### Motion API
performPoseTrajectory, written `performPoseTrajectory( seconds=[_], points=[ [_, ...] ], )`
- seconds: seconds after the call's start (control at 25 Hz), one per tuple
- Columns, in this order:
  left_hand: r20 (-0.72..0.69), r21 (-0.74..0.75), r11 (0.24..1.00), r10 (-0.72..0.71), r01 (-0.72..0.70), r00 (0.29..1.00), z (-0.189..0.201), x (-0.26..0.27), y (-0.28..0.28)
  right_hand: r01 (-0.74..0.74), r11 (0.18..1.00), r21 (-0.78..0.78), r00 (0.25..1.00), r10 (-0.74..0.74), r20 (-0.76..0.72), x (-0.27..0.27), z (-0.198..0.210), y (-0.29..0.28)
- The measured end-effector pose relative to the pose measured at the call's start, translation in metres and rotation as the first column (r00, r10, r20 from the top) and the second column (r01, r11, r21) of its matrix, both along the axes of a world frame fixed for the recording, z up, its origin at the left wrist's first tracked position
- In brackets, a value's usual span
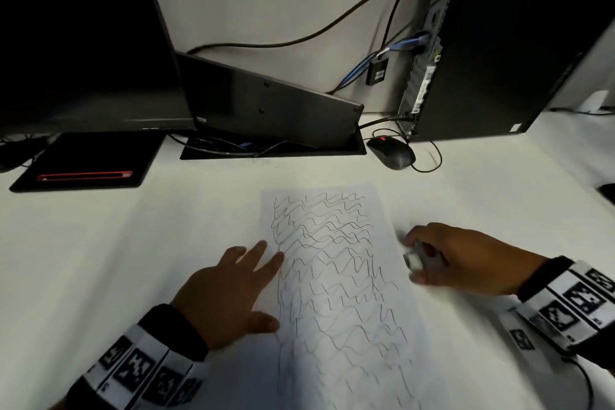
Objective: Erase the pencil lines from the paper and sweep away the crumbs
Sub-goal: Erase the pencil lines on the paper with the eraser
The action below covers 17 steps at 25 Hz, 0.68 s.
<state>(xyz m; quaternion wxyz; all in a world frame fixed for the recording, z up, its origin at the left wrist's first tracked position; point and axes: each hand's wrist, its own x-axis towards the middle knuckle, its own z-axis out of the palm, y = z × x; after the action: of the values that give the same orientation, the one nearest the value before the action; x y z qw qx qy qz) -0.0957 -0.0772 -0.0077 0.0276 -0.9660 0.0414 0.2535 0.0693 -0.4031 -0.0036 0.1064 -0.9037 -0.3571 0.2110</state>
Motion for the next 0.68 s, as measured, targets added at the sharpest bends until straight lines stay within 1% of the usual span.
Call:
performPoseTrajectory(
  seconds=[0.28,0.48,0.56,0.68],
  points=[
    [-0.008,0.028,0.999,-0.034,0.034,0.999,0.003,-0.003,-0.003,0.011,1.000,0.012,1.000,-0.011,0.001,-0.007,0.001,-0.001],
    [-0.021,0.012,1.000,-0.004,0.004,1.000,0.002,-0.006,-0.005,-0.013,0.999,0.031,1.000,0.012,0.024,-0.014,0.001,0.005],
    [-0.014,0.017,1.000,0.000,0.000,1.000,0.002,-0.007,-0.007,0.002,0.999,0.035,1.000,-0.003,0.018,-0.013,0.001,0.006],
    [0.000,0.022,1.000,0.005,-0.005,1.000,0.004,-0.012,-0.013,0.011,1.000,0.007,1.000,-0.011,0.001,-0.013,0.005,0.005]
  ],
)
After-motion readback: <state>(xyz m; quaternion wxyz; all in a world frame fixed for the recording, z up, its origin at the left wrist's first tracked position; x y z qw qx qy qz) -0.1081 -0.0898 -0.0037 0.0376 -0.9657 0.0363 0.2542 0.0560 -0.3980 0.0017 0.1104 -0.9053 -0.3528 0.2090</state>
